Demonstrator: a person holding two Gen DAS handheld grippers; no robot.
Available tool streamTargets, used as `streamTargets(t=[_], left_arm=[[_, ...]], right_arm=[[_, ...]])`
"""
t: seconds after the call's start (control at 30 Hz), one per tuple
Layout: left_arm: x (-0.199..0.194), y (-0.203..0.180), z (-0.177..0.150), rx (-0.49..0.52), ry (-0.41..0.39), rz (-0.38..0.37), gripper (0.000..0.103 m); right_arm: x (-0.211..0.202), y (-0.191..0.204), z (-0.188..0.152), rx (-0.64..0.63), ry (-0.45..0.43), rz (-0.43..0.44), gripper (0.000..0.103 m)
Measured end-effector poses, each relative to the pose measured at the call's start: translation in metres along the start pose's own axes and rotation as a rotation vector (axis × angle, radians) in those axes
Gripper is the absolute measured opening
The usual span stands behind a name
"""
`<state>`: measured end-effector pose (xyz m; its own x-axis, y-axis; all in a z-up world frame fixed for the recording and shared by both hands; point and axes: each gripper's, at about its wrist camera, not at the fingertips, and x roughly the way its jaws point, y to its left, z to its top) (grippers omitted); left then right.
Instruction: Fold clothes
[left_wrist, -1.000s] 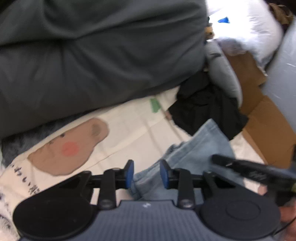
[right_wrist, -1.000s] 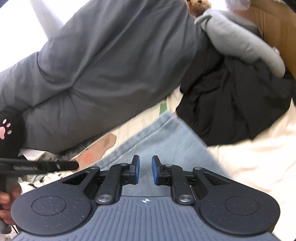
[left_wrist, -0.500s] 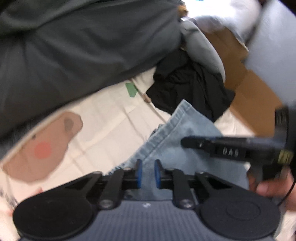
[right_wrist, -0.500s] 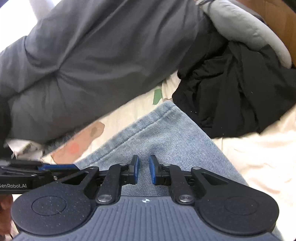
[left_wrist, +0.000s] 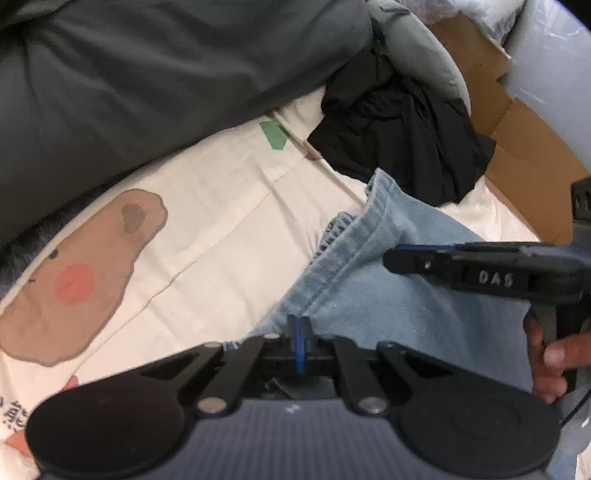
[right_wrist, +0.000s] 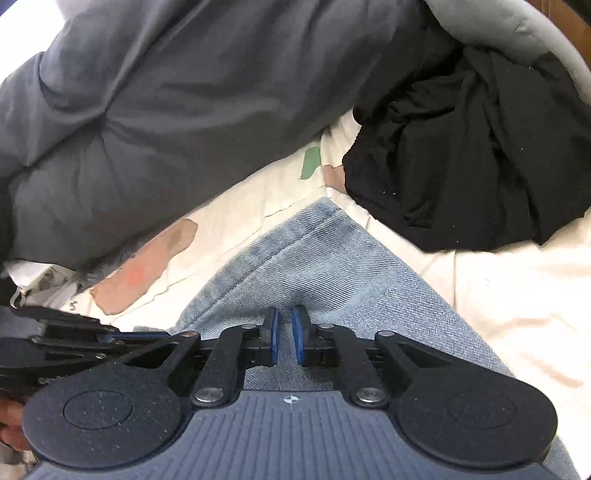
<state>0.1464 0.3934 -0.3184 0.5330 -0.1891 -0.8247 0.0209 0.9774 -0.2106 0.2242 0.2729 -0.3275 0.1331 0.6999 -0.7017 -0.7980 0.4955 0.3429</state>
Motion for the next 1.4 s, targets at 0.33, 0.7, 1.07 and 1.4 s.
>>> streamTargets(t=[0.33,0.7,1.07,1.4], left_arm=[[-0.035,-0.038,0.052,0.082,-0.048,-0.080,0.004],[0.012,-0.069,0.070,0.234,-0.015,-0.086,0.006],[0.041,-0.042,0.064,0.211,0.024,-0.112,0.003],[0.033,-0.052,0.066,0.217,0.019,-0.067,0.003]], right_arm=[[-0.051,-0.004,0.004,0.161,-0.099,0.016,0.018],[-0.077,-0.038,-0.033,0.233,-0.126,-0.077,0.019],[-0.058,-0.036,-0.042,0.254,-0.115,-0.102,0.032],[-0.054,-0.030,-0.044,0.250,-0.085,-0.139,0.032]])
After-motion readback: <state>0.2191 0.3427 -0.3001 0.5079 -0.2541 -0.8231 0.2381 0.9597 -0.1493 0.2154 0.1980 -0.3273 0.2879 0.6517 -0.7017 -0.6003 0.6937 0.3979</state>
